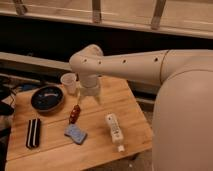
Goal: Place the pepper in the ceramic cup
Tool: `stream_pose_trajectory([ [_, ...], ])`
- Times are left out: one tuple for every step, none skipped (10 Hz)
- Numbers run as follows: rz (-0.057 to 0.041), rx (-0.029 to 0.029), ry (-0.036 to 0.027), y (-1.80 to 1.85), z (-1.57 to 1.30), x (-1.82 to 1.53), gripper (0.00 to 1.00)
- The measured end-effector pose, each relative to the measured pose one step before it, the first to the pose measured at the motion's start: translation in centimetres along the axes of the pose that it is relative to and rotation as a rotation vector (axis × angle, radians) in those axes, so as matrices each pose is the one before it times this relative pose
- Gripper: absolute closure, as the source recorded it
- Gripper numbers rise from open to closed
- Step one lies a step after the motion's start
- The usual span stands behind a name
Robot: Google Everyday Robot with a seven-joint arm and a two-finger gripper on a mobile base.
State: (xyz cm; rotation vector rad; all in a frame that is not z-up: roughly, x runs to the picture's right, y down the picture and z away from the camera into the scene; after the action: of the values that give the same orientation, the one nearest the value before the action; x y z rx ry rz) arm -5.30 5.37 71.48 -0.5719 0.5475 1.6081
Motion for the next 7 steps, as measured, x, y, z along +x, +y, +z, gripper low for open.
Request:
stream_pose_trajectory([
  [0.05579, -0.01151, -0.00095, -1.788, -0.615, -1.835, 0.35],
  [0.05059, 0.00106, -0.00075, -1.666, -0.572, -1.419, 0.35],
  [0.01922, -0.00048, -0.00018, -0.537, -0.289, -0.562, 0.35],
  [0.00045, 0.0007, 0.00154, -0.003, 0.073, -0.005, 0.35],
  [-0.00507, -0.00219, 0.00192, 0.341, -0.002, 0.149, 0.35],
  [0.00169, 0.00084, -0.00203, -0.117, -0.029, -0.086, 0.35],
  [0.00341, 0.00033, -0.00063, -0.194, -0.024, -0.061, 0.35],
])
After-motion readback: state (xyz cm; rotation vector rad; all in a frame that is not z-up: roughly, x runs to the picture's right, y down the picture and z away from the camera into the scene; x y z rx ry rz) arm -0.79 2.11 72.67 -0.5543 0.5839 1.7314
